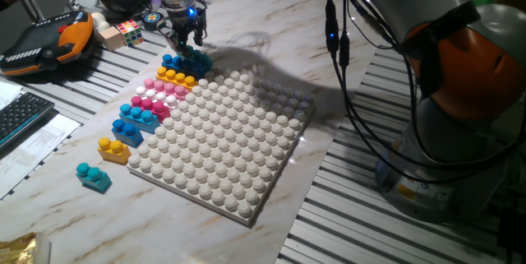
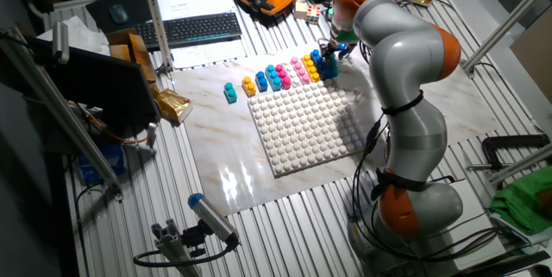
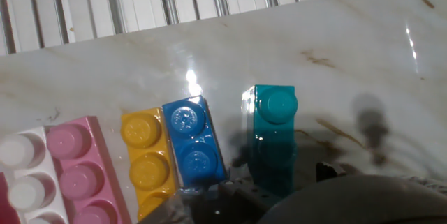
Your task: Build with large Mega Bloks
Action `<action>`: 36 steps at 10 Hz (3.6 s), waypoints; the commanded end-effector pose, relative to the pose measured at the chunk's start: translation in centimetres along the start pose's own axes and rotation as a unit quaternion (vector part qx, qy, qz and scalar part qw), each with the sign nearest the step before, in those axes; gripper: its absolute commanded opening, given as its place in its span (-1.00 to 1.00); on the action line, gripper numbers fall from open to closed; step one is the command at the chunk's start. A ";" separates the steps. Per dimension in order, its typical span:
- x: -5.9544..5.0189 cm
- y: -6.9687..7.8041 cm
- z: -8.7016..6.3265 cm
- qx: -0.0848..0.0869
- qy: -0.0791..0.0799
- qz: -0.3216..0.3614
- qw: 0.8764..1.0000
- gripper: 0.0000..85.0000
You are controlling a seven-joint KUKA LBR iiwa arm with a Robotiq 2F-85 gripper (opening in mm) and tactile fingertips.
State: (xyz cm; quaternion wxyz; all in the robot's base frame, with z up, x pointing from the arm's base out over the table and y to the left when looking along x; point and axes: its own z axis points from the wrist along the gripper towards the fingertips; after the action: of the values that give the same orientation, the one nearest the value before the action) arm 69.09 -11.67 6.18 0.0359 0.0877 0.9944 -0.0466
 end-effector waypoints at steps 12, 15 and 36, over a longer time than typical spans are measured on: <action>0.0 -0.5 1.6 -0.029 0.005 -0.047 0.998 -0.87; 0.2 -0.6 -3.9 -0.021 0.021 -0.066 0.997 -0.98; 10.9 2.0 -10.5 -0.019 0.068 -0.070 0.995 -0.98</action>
State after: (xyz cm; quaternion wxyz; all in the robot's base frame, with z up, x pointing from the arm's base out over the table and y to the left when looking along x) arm 58.01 -6.90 15.59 -0.0369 0.0176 0.9987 -0.0293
